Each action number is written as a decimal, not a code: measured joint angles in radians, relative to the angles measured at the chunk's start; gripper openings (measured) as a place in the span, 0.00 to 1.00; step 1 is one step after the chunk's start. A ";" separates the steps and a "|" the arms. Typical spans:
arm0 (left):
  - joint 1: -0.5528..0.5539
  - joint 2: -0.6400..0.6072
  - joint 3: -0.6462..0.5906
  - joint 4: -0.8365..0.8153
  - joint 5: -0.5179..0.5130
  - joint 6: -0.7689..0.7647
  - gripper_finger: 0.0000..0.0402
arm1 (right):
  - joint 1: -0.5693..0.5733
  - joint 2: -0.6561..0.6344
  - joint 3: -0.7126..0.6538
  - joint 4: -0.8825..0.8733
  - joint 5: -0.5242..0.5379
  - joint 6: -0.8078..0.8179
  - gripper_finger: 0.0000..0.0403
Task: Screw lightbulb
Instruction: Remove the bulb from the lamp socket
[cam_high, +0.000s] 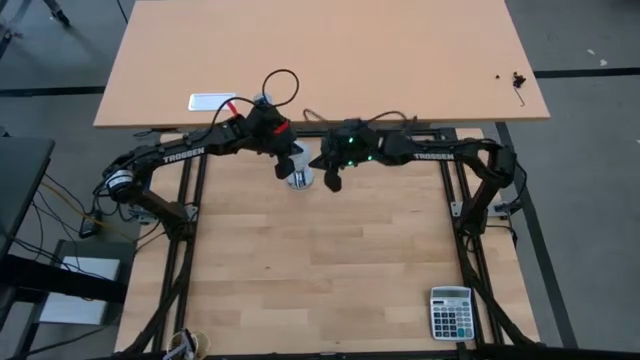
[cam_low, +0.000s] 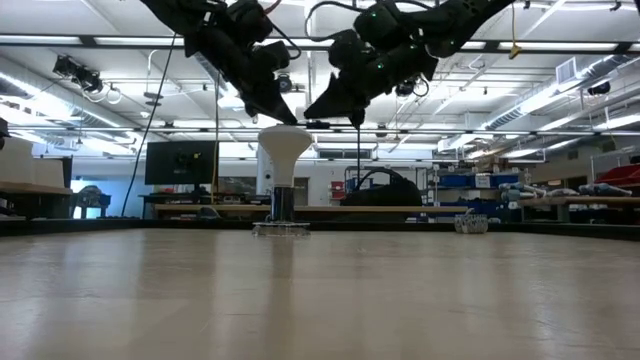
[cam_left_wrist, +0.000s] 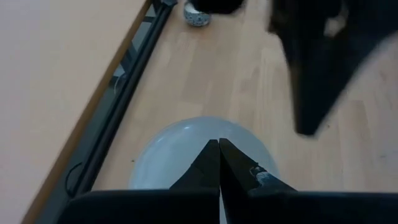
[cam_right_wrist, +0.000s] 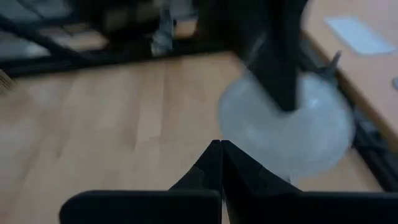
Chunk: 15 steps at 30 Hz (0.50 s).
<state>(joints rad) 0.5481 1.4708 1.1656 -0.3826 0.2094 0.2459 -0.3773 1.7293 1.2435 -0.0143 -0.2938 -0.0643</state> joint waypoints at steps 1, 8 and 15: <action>0.003 0.000 0.000 -0.001 0.000 -0.003 0.00 | 0.012 0.008 0.000 0.003 0.027 -0.005 0.03; 0.023 -0.002 0.002 -0.034 0.000 -0.014 0.00 | 0.034 0.019 0.000 0.036 0.080 -0.007 0.03; 0.021 -0.004 0.004 -0.051 -0.015 -0.018 0.00 | 0.004 0.019 0.000 0.028 0.077 -0.010 0.03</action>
<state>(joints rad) 0.5694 1.4666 1.1698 -0.4336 0.1947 0.2279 -0.3735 1.7485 1.2434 0.0135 -0.2166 -0.0741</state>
